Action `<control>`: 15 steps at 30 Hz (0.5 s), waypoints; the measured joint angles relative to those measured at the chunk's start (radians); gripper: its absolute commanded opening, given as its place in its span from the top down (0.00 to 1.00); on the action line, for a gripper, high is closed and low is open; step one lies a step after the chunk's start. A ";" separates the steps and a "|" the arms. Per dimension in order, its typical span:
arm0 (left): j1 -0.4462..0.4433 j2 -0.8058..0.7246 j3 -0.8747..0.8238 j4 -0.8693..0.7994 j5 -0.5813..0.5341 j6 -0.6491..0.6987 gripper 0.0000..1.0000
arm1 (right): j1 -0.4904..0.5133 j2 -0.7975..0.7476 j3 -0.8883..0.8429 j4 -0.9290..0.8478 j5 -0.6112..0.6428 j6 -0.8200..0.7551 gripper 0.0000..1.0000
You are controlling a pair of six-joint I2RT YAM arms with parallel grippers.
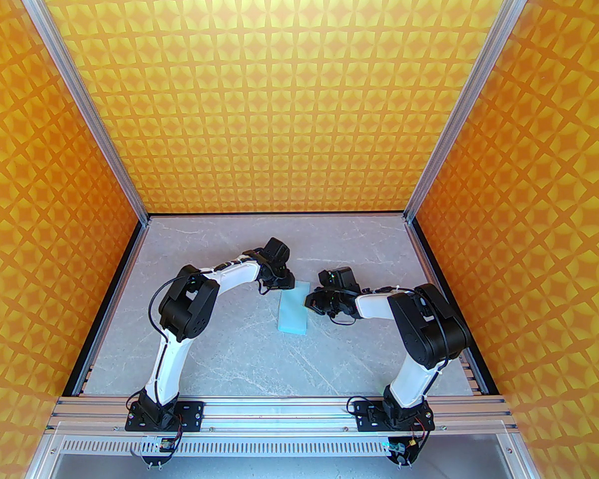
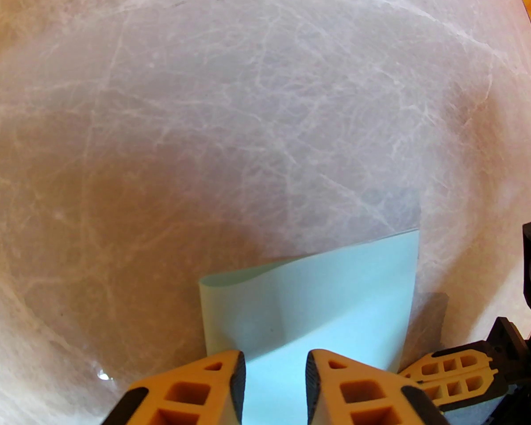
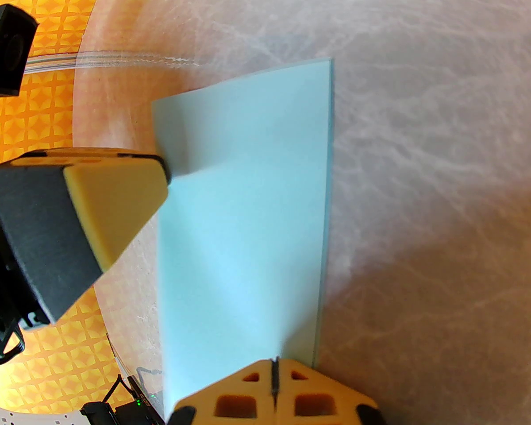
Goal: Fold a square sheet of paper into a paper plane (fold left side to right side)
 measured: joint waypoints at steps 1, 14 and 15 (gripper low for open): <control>0.000 0.000 0.000 0.000 0.001 0.000 0.71 | 0.000 0.000 0.000 0.000 0.000 0.000 1.00; -0.010 -0.221 -0.187 0.017 0.008 -0.014 0.69 | 0.000 0.000 0.000 0.000 0.000 -0.001 1.00; -0.013 -0.257 -0.217 0.024 0.014 -0.023 0.69 | 0.000 0.000 0.000 0.000 0.000 -0.001 1.00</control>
